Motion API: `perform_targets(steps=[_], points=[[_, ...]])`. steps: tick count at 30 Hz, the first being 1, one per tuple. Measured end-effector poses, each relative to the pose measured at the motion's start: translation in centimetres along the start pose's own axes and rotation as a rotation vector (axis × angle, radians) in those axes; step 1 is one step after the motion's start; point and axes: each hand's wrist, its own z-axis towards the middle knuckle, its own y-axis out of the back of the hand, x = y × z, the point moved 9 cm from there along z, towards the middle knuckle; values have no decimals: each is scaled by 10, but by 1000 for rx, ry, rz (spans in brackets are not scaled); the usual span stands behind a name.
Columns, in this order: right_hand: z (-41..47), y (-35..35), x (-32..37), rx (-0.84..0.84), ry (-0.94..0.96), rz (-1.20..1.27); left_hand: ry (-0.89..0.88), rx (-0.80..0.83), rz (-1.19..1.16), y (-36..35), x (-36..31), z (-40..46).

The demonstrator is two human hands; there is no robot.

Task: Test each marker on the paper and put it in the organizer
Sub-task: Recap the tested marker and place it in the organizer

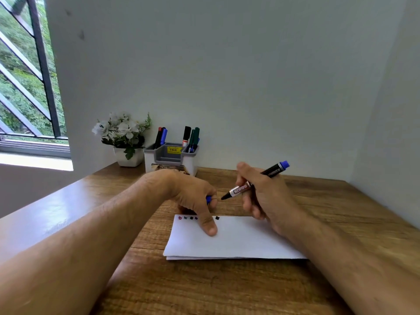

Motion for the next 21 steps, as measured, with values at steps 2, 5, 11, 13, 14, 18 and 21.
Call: perform_targets(steps=[2,5,11,13,14,18,21], points=[[-2,-6,-2,71,-4,-6,-3,-7,-9,1,2,2],[-6,-13,-9,170,-42,2,-18,-20,-28,2,3,4],[-3,-14,-17,219,-55,-89,-23,-21,-36,2,4,7],[0,-12,-20,187,-57,-120,-22,-22,-33,2,5,7],[1,-11,-22,163,-59,-140,-21,-24,-28,2,5,7],[5,-9,-26,142,-63,-237,-16,-25,-20,1,6,8],[6,-9,-27,133,-61,-349,-20,-21,-22,2,5,8]])
